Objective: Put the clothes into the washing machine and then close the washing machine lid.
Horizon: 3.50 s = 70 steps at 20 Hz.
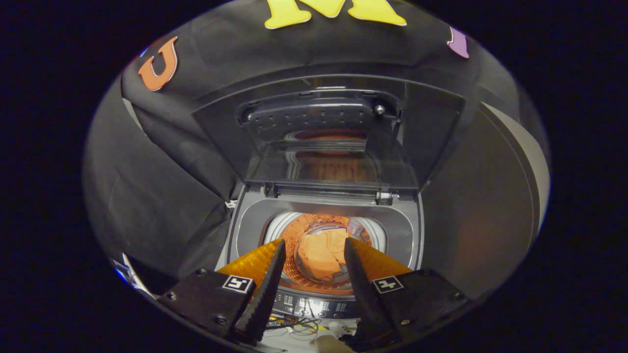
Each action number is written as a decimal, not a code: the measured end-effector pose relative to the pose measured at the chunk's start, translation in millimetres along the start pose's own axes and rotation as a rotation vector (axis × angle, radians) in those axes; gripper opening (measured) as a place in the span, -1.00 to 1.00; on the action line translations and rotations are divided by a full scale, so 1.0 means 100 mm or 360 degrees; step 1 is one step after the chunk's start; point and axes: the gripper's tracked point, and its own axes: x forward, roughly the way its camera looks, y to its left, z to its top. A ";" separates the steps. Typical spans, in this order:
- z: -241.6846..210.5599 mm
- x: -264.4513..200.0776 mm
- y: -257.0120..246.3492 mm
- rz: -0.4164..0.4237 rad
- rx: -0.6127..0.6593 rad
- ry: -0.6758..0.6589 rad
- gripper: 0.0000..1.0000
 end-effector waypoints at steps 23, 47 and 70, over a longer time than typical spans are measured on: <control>1.22 -1.03 0.33 -0.0046 -0.0172 -0.0681 0.58; 2.04 -0.09 0.21 -0.0205 -0.0031 -0.0620 0.58; 1.75 -0.23 0.25 -0.0176 -0.0082 -0.0821 0.59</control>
